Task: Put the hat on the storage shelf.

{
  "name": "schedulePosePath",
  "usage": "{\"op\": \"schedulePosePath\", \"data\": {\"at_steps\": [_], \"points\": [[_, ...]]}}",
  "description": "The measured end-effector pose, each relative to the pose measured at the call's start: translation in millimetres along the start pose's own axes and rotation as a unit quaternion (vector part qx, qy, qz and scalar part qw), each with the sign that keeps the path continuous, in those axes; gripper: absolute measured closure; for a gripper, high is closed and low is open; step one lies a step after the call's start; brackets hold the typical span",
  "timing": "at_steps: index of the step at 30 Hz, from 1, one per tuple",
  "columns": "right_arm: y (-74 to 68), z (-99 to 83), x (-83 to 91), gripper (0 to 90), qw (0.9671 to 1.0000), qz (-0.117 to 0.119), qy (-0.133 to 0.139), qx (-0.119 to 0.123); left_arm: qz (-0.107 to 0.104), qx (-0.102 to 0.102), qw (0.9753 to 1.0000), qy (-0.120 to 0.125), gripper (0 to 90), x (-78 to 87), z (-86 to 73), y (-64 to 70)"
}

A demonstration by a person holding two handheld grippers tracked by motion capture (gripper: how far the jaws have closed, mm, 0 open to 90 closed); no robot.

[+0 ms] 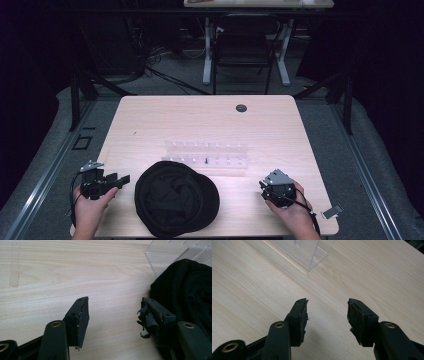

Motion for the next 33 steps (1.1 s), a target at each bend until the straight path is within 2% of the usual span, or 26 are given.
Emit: {"op": "schedulePosePath", "data": {"at_steps": [3, 5, 8, 12, 14, 18, 20, 24, 29, 33], "points": [[-0.4, 1.7, 2.6, 51.0, 0.9999, 0.006, 0.008, -0.009, 0.005, 0.000, 1.0000, 0.002, 39.8, 1.2, 1.4, 3.5], [-1.1, 1.4, 2.7, 51.0, 0.9999, 0.005, 0.006, -0.012, -0.002, -0.003, 1.0000, -0.001, 41.8, 1.8, 1.7, 3.8], [-2.6, -0.2, 2.6, 53.6, 0.9996, 0.024, 0.000, -0.017, 0.010, -0.010, 0.9999, -0.001, 42.7, 1.4, 1.1, 5.7], [-4.2, -1.5, 1.5, 55.8, 0.9992, 0.036, -0.004, -0.018, 0.002, -0.011, 0.9997, -0.022, 43.6, 2.4, 1.6, 7.8], [-4.8, -0.7, 1.1, 55.8, 0.9990, 0.041, 0.000, -0.016, 0.010, -0.015, 0.9994, -0.030, 45.0, 3.7, 2.2, 9.1], [-4.5, -1.0, 0.4, 55.7, 0.9986, 0.049, 0.002, -0.021, 0.008, -0.013, 0.9993, -0.034, 45.0, 4.8, 1.4, 9.6], [-3.1, -2.4, -1.2, 55.7, 0.9981, 0.055, 0.002, -0.028, 0.015, -0.015, 0.9993, -0.032, 46.5, 4.5, -1.2, 8.4], [-1.5, -3.1, -1.2, 55.7, 0.9967, 0.068, 0.006, -0.044, 0.013, -0.016, 0.9995, -0.025, 49.1, 0.5, -5.1, 7.6], [-2.6, -2.5, -3.1, 55.5, 0.9968, 0.068, 0.006, -0.040, 0.010, -0.023, 0.9993, -0.030, 49.1, -4.0, -6.9, 9.5], [-3.3, -2.9, -4.6, 54.7, 0.9968, 0.068, 0.001, -0.040, 0.009, -0.020, 0.9996, -0.018, 49.0, -5.8, -6.6, 10.3]]}}
Point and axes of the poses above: each handheld gripper's, and its own axes: x roughly backward along the jaws, z roughly out of its top, y roughly to its right, the point moved 2 cm from there along -x, roughly forward along the jaws, and after that the axes turned 13 degrees about z, right-handed, at the moved point
